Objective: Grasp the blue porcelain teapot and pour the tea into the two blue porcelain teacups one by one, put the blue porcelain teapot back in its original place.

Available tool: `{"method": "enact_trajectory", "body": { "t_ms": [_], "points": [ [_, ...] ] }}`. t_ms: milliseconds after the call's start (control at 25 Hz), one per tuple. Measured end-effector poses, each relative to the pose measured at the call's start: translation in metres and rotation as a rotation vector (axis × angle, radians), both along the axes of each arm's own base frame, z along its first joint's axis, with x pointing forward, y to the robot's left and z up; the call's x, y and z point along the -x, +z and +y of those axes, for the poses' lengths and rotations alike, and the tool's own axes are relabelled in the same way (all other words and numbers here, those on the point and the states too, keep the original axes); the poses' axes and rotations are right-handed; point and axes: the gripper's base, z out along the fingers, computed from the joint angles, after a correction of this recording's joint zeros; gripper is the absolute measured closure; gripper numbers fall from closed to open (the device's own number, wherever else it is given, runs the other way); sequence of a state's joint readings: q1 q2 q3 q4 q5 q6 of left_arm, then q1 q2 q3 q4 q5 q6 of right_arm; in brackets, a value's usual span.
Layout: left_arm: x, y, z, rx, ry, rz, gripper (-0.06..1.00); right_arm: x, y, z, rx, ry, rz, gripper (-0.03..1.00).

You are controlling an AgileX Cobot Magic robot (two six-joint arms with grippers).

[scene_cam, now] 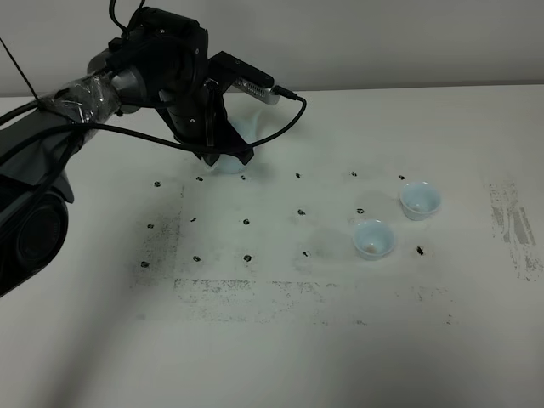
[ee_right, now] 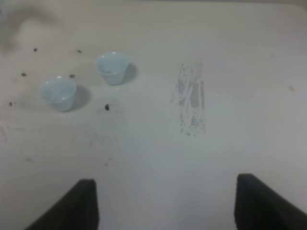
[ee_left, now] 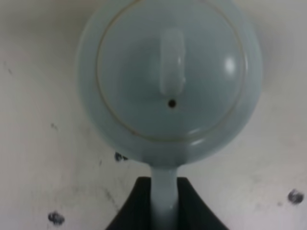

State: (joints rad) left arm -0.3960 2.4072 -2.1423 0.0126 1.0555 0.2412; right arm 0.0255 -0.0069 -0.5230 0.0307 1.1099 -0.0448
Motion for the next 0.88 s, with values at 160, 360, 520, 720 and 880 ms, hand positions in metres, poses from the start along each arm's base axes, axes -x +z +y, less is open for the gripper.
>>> {"method": "enact_trajectory", "body": {
  "t_ms": [160,360,520,720,880],
  "points": [
    [0.001,0.006,-0.007,0.016,-0.013,-0.032,0.88,0.0,0.0,0.0,-0.001,0.001,0.0,0.39],
    [0.002,0.006,-0.009,0.015,-0.02,-0.032,0.88,0.0,0.0,0.0,-0.001,0.001,0.0,0.39],
    [0.006,0.019,-0.013,0.015,-0.069,-0.06,0.88,0.0,0.0,0.0,-0.001,0.001,0.0,0.39],
    [0.014,0.053,-0.019,-0.014,-0.306,-0.147,0.88,0.0,0.0,0.0,-0.001,0.001,0.0,0.39],
    [0.018,0.064,-0.02,-0.086,-0.575,-0.193,0.88,0.0,0.0,0.0,-0.001,0.001,0.0,0.39]
  ]
}}
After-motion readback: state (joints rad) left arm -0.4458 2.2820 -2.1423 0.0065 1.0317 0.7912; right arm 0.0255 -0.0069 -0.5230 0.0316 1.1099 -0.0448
